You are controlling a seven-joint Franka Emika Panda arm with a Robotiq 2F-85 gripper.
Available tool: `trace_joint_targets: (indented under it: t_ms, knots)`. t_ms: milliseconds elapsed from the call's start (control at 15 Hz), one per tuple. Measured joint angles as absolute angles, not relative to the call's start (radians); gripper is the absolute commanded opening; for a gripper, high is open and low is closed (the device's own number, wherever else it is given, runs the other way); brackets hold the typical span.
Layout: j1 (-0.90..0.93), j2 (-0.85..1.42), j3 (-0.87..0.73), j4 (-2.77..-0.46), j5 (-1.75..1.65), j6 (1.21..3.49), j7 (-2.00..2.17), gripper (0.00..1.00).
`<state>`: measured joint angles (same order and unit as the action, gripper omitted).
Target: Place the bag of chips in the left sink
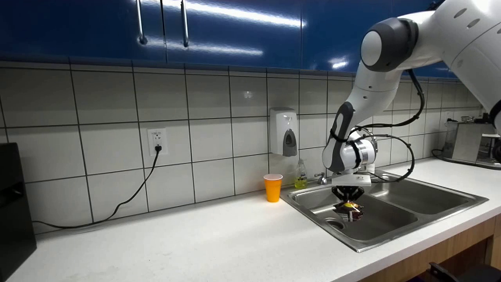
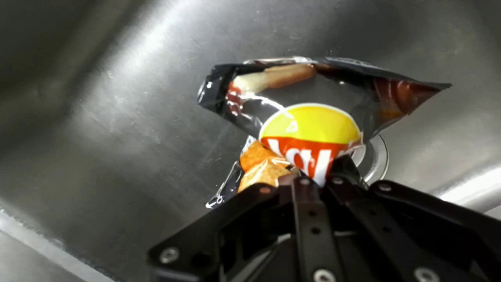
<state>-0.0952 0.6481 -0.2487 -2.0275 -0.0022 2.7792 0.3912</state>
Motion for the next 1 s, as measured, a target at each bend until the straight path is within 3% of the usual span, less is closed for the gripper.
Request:
trace_joint_targets:
  t_ms: [1000]
  knots:
    - [-0.109, 0.837, -0.249, -1.942, 0.054, 2.800, 0.383, 0.00]
